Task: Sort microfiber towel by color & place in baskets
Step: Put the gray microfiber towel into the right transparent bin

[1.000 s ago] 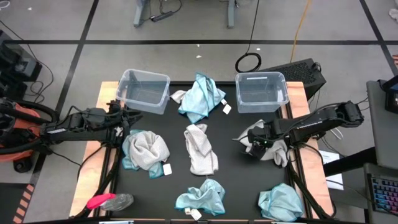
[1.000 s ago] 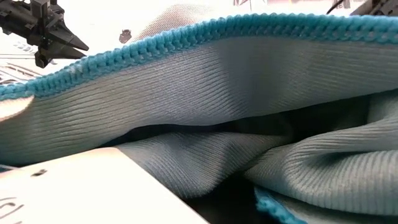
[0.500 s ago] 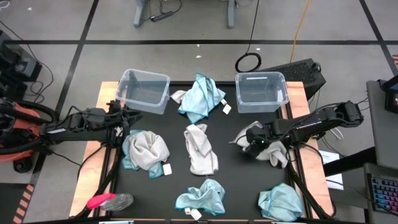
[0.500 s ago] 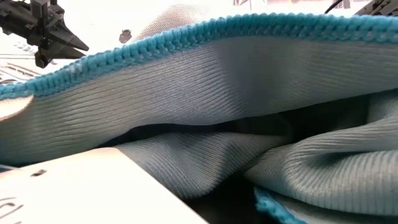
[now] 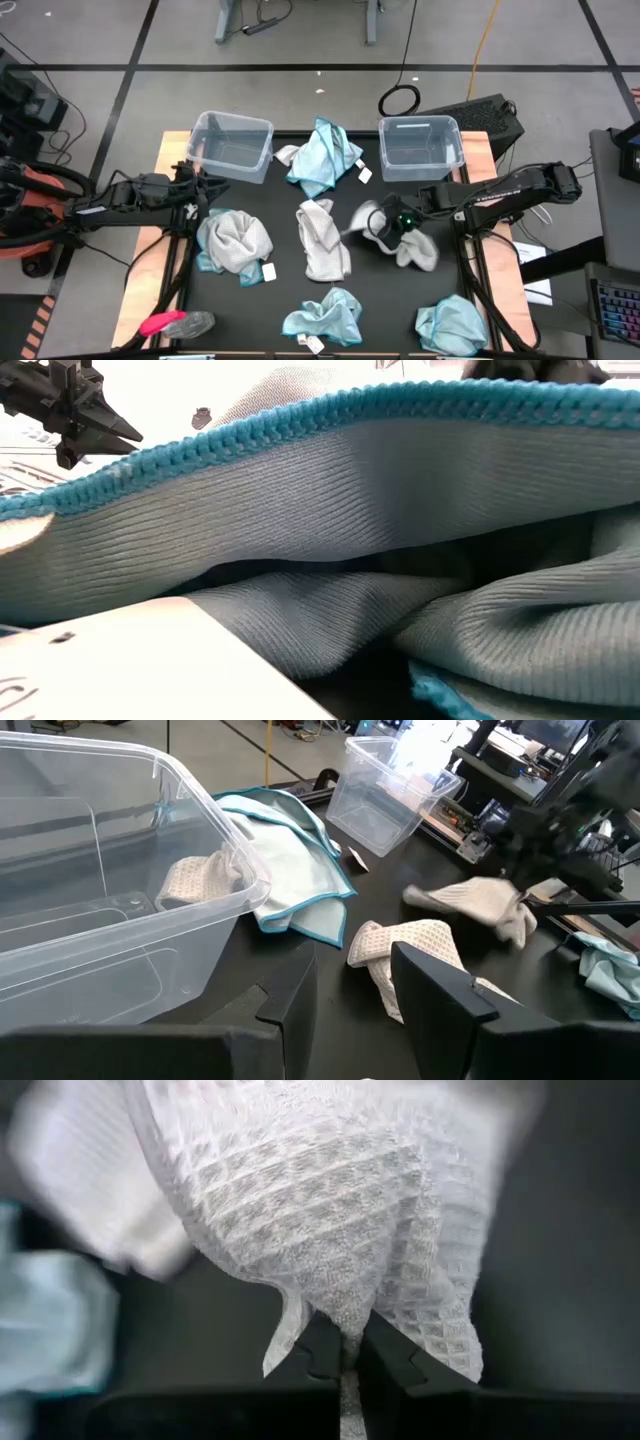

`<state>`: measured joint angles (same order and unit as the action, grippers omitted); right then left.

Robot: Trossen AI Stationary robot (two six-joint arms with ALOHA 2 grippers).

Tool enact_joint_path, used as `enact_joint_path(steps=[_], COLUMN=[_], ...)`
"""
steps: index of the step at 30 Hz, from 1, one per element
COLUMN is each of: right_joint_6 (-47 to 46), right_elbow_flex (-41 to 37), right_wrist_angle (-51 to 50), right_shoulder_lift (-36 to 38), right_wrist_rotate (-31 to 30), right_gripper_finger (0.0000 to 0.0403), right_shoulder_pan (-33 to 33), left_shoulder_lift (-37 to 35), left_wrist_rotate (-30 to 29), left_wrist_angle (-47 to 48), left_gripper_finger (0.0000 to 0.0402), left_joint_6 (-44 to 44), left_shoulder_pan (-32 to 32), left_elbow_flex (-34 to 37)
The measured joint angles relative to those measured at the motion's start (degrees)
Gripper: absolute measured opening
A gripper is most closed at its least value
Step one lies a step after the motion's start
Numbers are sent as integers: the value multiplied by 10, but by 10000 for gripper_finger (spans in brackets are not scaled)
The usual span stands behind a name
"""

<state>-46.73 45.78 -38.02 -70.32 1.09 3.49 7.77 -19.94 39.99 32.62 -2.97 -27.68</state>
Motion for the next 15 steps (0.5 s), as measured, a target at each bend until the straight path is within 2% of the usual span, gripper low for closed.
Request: enact_joint_path(steps=[8,15], right_joint_6=[92,186], right_elbow_flex=[147,276], right_wrist_angle=[-5,-37], right_shoulder_lift=[0,1], right_wrist_rotate=[-64,-187], right_gripper_finger=[1,0], right_shoulder_pan=[-1,-5], left_shoulder_lift=[0,0], left_wrist_rotate=[0,0], left_wrist_angle=[0,0], left_gripper_finger=[138,138], left_joint_6=[0,0], left_shoulder_pan=[0,0], left_elbow_flex=[0,0])
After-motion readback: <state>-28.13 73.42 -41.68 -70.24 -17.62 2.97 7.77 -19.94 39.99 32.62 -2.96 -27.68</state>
